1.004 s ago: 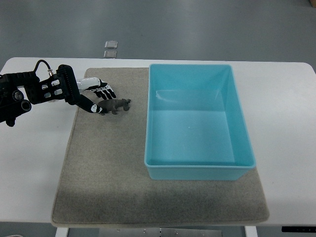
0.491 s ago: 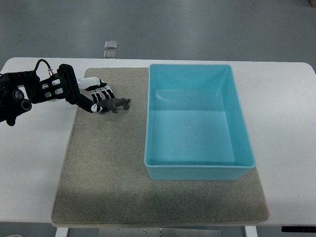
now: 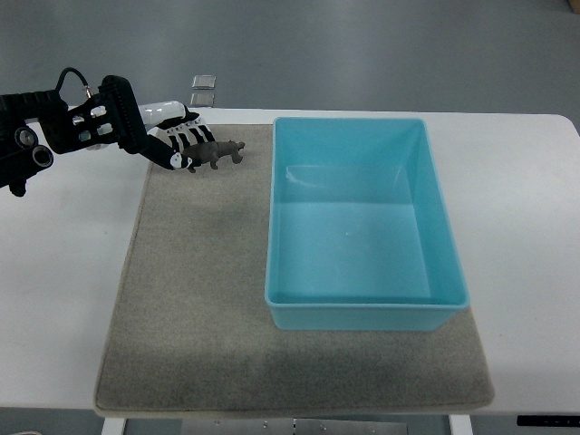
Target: Place brown hippo in blue box with left hand
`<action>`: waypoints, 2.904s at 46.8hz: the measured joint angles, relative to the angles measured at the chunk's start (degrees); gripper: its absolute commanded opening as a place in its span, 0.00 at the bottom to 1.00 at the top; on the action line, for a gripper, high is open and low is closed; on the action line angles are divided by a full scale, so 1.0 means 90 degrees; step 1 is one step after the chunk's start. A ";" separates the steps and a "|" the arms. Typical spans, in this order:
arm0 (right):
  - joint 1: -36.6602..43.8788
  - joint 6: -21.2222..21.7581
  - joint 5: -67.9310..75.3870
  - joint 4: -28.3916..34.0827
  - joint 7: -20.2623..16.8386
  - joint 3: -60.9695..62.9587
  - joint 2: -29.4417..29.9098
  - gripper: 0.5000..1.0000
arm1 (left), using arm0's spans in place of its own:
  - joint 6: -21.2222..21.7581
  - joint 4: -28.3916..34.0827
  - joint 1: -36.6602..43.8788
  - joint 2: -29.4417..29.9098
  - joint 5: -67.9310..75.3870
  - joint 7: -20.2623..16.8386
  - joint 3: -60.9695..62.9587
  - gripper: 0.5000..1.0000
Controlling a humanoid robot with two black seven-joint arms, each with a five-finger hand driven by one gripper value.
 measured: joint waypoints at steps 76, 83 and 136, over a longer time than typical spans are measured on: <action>-0.0003 0.0001 0.0000 0.0000 -0.0001 0.0000 0.0000 0.87 | -0.0128 0.0048 -0.0094 -0.3446 0.1280 0.0637 0.0392 0.00; -0.0003 0.0001 0.0000 0.0000 -0.0001 0.0000 0.0000 0.87 | -0.0123 0.0051 -0.0031 -0.3458 0.1296 0.0636 0.0403 0.00; 0.0001 0.0001 0.0000 0.0000 0.0000 0.0000 0.0000 0.87 | 0.0702 0.0041 -0.0008 -0.2640 -0.0165 0.0528 -0.1285 0.99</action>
